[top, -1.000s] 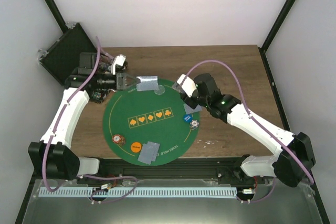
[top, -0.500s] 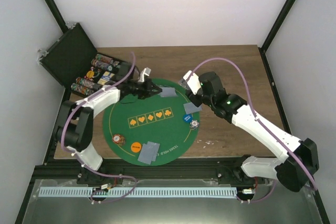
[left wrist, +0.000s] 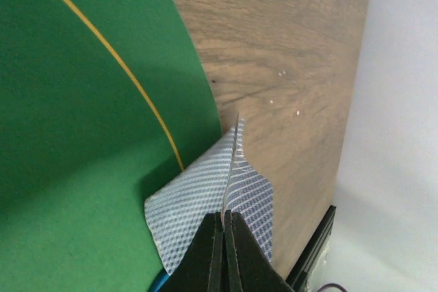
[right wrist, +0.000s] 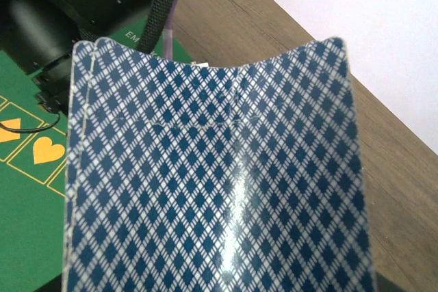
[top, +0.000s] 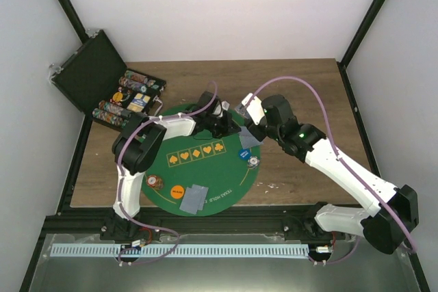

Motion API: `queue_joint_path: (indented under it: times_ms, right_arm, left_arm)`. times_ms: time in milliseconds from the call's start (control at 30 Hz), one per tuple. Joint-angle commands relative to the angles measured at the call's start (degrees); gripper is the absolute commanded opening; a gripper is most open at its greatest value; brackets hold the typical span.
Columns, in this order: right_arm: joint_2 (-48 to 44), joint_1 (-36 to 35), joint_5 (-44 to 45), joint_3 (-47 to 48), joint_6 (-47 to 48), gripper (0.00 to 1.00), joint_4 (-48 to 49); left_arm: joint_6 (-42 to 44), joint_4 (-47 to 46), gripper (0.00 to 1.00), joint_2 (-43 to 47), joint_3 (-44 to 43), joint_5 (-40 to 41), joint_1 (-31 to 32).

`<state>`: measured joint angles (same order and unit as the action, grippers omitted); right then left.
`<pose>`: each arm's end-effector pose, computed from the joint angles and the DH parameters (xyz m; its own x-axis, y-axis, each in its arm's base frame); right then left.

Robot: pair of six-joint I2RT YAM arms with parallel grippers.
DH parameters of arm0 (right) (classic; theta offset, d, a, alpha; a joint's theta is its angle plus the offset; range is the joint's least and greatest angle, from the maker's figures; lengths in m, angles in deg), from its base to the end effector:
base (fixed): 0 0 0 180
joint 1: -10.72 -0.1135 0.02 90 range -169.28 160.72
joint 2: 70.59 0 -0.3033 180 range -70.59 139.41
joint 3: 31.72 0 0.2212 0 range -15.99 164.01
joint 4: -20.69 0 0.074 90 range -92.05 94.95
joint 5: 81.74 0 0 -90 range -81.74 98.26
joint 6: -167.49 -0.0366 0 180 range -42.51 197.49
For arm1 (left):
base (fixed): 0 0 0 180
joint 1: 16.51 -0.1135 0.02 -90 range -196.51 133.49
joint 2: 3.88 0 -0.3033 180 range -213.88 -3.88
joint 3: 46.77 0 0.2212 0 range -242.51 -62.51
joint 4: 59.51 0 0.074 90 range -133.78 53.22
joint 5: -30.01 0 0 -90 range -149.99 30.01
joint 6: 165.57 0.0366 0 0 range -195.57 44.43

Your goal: Distribute texas hold em gaming equipment

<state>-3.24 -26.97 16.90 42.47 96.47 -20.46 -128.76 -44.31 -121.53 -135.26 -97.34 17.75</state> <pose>0.1726 0.1264 0.3576 -0.2571 -0.6050 -0.7536 -0.6238 0.6995 -0.3487 0.3409 -0.2591 0.2023 -0.9915 -0.0947 -0.0888 0.0203 0.5625 -0.8266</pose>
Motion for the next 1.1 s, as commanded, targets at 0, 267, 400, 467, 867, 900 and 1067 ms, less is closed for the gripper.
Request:
queue_joint_path:
  times_ms: [0, 267, 400, 467, 867, 900, 1067]
  right_arm:
    - [-1.92, 0.43, 0.64, 1.54, -0.5, 0.48, -0.78]
    - [-1.55, 0.42, 0.76, 1.53, -0.1, 0.48, -0.91]
    - [-1.33, 0.42, 0.69, 2.08, 0.08, 0.49, -1.21]
    - [-1.4, 0.43, 0.5, 2.11, 0.24, 0.48, -1.22]
    - [-1.82, 0.43, -0.36, 2.37, -0.29, 0.49, -2.33]
    - [-1.8, 0.43, -0.45, 2.37, -0.31, 0.49, -2.5]
    - [-1.91, 0.41, -1.15, 2.24, 0.08, 0.49, -2.82]
  left_arm:
    - [-3.59, -3.1, 0.0, -2.62, -2.43, 1.75, -0.17]
    - [-6.13, -5.11, 0.0, -5.0, -1.24, 1.92, 1.37]
    - [-6.28, -3.93, 0.1, -4.51, -0.51, 1.97, 1.91]
    - [-5.66, -2.37, 0.14, -3.95, -0.73, 2.28, 1.86]
    - [0.28, 10.38, 0.35, -2.44, -7.31, 4.27, 0.99]
    - [1.67, 11.83, 0.37, -2.35, -8.25, 4.41, 0.82]
    - [6.82, 14.84, 0.43, -0.33, -10.86, 2.37, -0.77]
